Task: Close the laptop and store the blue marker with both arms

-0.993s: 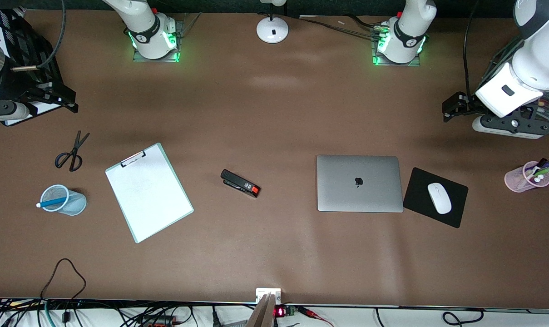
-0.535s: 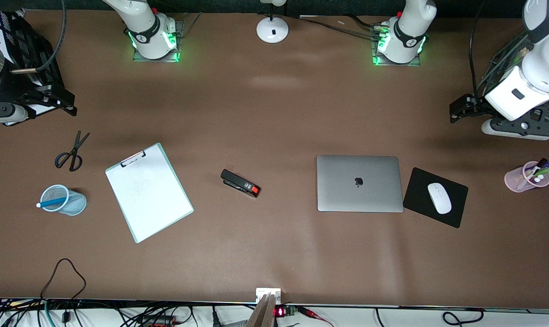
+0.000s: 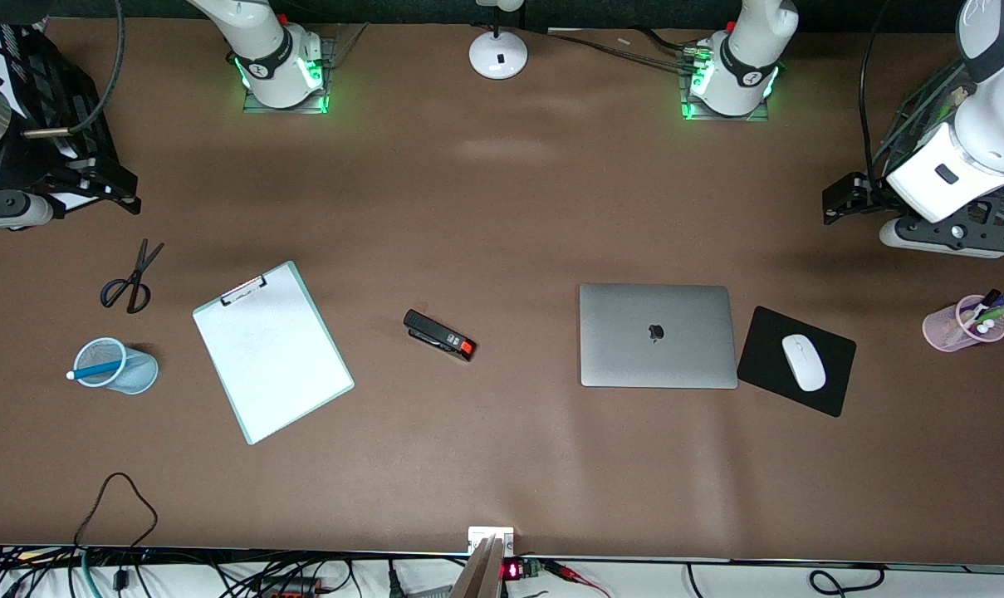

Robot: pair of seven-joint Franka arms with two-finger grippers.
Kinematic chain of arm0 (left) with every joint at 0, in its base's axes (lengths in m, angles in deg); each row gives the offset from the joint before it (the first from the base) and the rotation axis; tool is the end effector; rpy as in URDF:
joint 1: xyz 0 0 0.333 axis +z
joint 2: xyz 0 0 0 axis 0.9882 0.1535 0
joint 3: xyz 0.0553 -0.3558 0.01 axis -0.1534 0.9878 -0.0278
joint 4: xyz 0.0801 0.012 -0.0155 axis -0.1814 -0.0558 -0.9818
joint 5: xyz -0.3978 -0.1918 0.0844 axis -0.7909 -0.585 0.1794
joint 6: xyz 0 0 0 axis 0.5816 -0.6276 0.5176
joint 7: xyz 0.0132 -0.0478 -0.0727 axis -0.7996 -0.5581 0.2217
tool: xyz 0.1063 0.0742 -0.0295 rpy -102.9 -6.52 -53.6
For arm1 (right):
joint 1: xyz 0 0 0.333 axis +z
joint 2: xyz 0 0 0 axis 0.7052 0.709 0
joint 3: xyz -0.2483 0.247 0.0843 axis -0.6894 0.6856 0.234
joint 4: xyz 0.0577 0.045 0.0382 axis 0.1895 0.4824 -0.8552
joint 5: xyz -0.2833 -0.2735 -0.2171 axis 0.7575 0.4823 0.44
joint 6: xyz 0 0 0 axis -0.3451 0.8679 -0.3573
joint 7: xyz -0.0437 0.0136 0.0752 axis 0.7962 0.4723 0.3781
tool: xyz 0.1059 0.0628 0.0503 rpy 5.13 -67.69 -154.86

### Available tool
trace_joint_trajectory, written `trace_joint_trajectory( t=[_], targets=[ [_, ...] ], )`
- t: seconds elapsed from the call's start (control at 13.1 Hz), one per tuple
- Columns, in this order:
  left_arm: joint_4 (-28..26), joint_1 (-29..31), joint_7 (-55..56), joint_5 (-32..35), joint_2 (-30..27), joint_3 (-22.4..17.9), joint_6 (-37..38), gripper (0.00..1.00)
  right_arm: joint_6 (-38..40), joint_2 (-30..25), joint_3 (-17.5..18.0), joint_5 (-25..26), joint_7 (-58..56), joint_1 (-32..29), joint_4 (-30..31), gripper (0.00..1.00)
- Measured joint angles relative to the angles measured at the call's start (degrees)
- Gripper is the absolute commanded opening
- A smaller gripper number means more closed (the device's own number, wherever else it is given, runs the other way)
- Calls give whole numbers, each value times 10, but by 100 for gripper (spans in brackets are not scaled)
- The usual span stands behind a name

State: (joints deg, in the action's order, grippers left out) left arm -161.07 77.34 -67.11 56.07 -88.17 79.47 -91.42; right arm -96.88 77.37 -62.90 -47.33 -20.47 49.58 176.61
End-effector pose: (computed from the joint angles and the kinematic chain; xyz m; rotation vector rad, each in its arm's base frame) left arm 0.6094 -0.0408 0.5675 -3.1080 0.1839 0.1205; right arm 0.6208 0.0341 0.6214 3.1147 0.0915 0.0029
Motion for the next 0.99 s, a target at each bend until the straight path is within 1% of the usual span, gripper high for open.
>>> trace_joint_trajectory(
  t=[0.99],
  targets=[
    [8, 0, -1, 0, 2, 2, -10, 100, -11, 0, 3, 0, 15, 9, 0, 100]
  ],
)
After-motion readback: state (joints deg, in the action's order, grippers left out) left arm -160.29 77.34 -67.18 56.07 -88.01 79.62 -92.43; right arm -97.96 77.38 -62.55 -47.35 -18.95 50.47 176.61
